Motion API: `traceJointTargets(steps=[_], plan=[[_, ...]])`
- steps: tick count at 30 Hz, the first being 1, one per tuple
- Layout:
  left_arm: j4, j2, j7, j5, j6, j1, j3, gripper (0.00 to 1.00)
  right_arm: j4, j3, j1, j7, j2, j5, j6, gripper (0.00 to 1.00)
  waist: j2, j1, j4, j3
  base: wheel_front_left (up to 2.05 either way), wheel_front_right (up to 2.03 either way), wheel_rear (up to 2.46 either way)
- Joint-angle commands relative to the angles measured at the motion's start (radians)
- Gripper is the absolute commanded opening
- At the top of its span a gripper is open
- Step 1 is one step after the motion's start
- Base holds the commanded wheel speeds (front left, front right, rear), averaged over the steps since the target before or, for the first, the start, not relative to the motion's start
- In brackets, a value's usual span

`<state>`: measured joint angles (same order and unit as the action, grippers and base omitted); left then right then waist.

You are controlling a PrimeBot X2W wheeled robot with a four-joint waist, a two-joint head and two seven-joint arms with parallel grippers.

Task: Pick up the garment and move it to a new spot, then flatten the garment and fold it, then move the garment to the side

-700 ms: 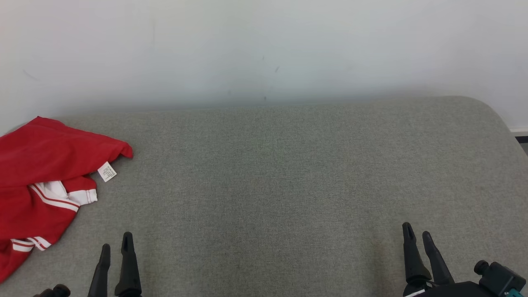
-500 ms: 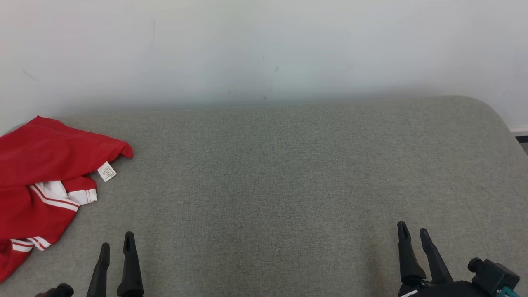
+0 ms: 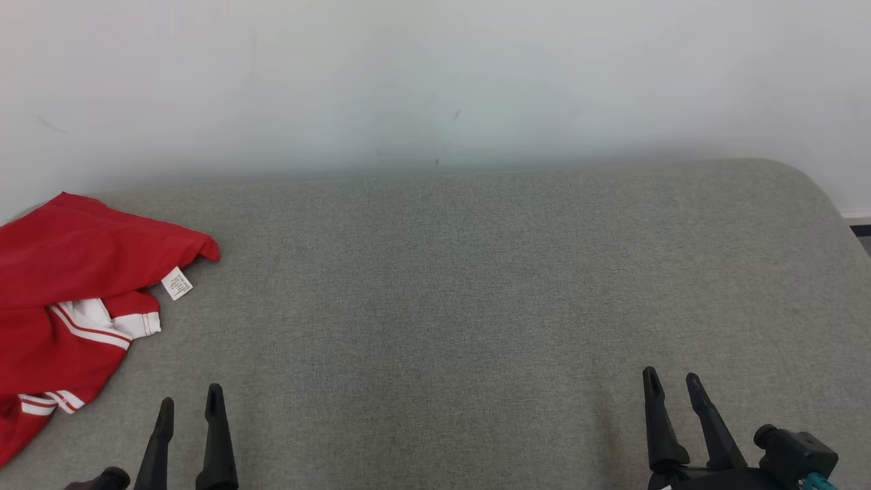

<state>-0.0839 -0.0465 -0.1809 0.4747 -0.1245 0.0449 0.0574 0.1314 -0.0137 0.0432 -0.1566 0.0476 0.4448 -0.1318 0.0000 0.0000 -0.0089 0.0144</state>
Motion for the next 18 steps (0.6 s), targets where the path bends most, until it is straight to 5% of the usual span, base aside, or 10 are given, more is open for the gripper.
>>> traceJointTargets(steps=[1, 18], plan=[[0.005, -0.004, -0.008, -0.032, -0.006, 0.007, 0.005, 1.00, -0.004, -0.005, -0.009, -0.011, 0.003, -0.031, 0.001, 1.00, 0.0000, 0.0000, 0.001, -0.001, 0.00, 0.00, 0.00], [0.018, -0.006, -0.040, -0.175, -0.006, 0.022, -0.008, 1.00, 0.013, -0.015, -0.010, -0.052, 0.003, -0.176, 0.002, 1.00, 0.0000, 0.0000, 0.007, -0.003, 0.00, 0.00, 0.00]])
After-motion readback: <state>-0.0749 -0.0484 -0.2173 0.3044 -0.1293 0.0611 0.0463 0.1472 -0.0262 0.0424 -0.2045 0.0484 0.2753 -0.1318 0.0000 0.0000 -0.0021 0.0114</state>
